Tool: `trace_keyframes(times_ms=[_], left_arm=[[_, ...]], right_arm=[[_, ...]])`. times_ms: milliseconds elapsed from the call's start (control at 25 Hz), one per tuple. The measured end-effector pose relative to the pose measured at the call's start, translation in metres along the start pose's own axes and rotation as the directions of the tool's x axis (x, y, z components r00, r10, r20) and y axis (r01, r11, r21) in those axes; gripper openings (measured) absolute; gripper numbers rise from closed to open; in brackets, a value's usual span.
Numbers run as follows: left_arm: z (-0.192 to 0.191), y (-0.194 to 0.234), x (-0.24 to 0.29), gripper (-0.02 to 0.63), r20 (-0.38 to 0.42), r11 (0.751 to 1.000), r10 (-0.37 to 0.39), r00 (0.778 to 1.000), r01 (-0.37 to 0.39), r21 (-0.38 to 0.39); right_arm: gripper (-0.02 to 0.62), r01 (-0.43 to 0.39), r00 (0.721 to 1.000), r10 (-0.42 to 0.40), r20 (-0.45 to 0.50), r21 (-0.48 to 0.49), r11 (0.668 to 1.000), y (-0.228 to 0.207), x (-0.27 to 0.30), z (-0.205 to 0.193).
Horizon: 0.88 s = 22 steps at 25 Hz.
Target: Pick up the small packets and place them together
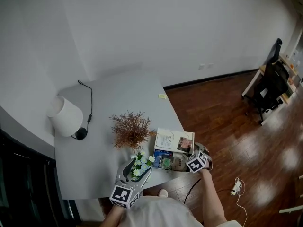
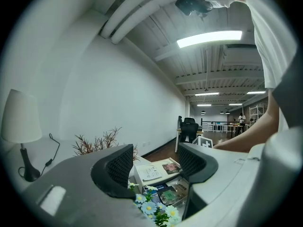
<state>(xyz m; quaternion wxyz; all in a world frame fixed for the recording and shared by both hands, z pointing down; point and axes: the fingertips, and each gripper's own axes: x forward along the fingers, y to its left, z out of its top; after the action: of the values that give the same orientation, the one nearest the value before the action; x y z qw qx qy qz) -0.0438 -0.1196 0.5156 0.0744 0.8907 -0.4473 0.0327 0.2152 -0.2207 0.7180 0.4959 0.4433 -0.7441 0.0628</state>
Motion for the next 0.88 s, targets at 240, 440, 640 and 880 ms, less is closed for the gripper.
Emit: trace_keyframes(times_ms=[240,440,640,880], left_arm=[[0.02,-0.001,0.007,0.295,0.043,0.999,-0.036,0.998,0.036,0.004],[0.046,-0.005,0.016,0.291,0.096,0.997,-0.073,0.993,0.069,0.044],[0.046,-0.014,0.019,0.291,0.09,0.994,-0.101,0.991,0.096,0.056],[0.039,-0.027,0.018,0.291,0.08,0.991,-0.128,0.988,0.124,0.059]], right_arm=[[0.373,-0.098,0.807,-0.185,0.561,0.436,0.895,-0.015,-0.137,0.081],[0.256,-0.167,0.58,-0.348,0.736,0.526,0.834,-0.004,-0.235,0.107],[0.235,-0.041,0.633,-0.365,0.683,0.501,0.865,0.021,-0.241,0.098],[0.235,-0.071,0.618,-0.352,0.703,0.496,0.865,0.039,-0.25,0.099]])
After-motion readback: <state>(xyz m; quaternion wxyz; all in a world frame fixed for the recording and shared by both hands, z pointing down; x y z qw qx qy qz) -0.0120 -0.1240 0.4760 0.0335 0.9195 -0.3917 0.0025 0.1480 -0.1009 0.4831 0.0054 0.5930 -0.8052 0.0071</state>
